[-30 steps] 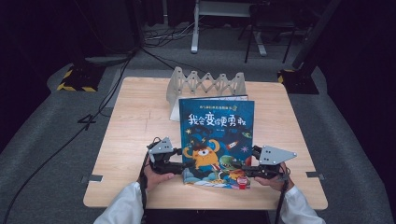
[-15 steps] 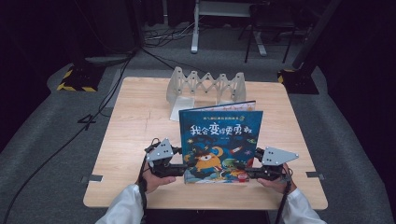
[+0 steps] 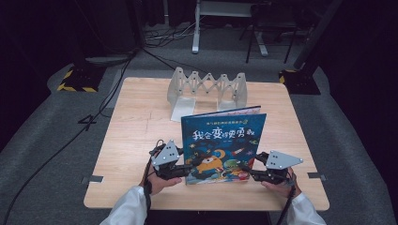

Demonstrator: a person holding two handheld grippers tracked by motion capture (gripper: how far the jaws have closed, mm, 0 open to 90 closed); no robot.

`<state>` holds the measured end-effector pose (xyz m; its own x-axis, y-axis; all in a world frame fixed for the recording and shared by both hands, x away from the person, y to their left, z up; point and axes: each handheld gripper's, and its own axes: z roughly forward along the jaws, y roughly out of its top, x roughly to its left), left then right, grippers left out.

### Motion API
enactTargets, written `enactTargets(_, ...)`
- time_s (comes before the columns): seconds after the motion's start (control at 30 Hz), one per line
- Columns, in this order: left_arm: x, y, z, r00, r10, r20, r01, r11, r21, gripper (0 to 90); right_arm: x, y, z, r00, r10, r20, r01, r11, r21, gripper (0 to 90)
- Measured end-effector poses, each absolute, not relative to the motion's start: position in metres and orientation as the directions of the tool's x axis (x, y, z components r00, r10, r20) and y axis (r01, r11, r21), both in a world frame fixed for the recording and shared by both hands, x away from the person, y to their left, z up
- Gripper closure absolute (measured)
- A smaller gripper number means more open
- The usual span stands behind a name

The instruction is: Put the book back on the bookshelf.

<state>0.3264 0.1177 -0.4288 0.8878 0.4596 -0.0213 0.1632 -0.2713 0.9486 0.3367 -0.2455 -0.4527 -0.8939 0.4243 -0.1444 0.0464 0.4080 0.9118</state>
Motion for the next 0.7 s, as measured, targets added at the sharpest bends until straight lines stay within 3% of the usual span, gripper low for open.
enactTargets(0.4, 0.318, 0.110, -0.428, 0.920, 0.392, 0.012, 0.105, -0.275, 0.956, 70.0, 0.331, -0.260, -0.453, -0.871, 0.468, -0.148, 0.061, 0.404, 0.913, 57.8)
enactTargets(0.7, 0.313, 0.097, -0.422, 0.927, 0.368, 0.069, 0.044, -0.290, 0.956, 78.0, 0.337, -0.271, -0.450, -0.842, 0.524, -0.130, 0.088, 0.370, 0.925, 51.6)
